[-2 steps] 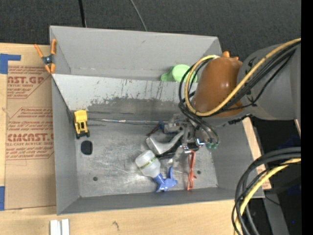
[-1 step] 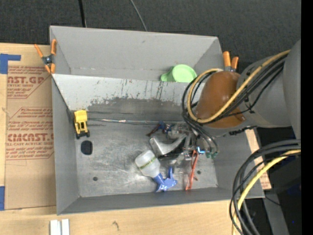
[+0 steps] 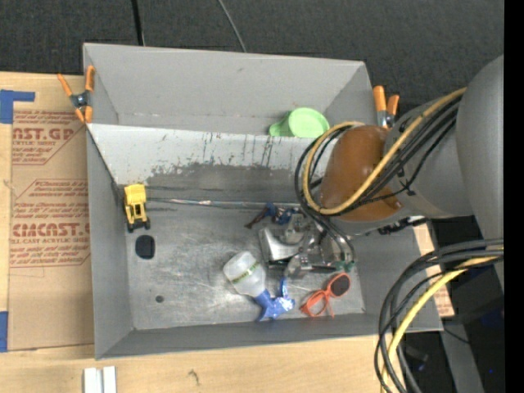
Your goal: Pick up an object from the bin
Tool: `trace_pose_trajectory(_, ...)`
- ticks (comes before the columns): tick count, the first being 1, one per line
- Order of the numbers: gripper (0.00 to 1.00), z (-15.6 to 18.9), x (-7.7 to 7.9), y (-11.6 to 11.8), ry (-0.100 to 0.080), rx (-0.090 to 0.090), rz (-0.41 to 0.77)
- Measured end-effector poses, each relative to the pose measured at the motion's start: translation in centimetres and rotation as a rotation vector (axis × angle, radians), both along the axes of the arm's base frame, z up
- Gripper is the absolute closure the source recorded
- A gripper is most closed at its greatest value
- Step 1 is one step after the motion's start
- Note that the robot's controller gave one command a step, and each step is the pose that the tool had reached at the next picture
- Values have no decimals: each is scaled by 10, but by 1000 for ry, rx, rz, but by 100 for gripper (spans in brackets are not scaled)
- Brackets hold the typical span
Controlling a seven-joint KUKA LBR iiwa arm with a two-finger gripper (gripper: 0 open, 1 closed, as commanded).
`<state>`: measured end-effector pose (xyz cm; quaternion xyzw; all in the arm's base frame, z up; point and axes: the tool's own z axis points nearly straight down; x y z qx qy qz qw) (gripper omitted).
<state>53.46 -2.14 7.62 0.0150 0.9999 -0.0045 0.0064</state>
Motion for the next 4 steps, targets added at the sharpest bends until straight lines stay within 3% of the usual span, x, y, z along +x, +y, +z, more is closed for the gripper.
trace_pose_trajectory(1,100,0,0,0,0,0,0)
trace_pose_trajectory(2,100,32,-28,10,24,9,63)
trace_pose_trajectory(3,100,46,-35,12,25,10,84)
trace_pose_trajectory(4,100,85,-44,-2,10,10,148)
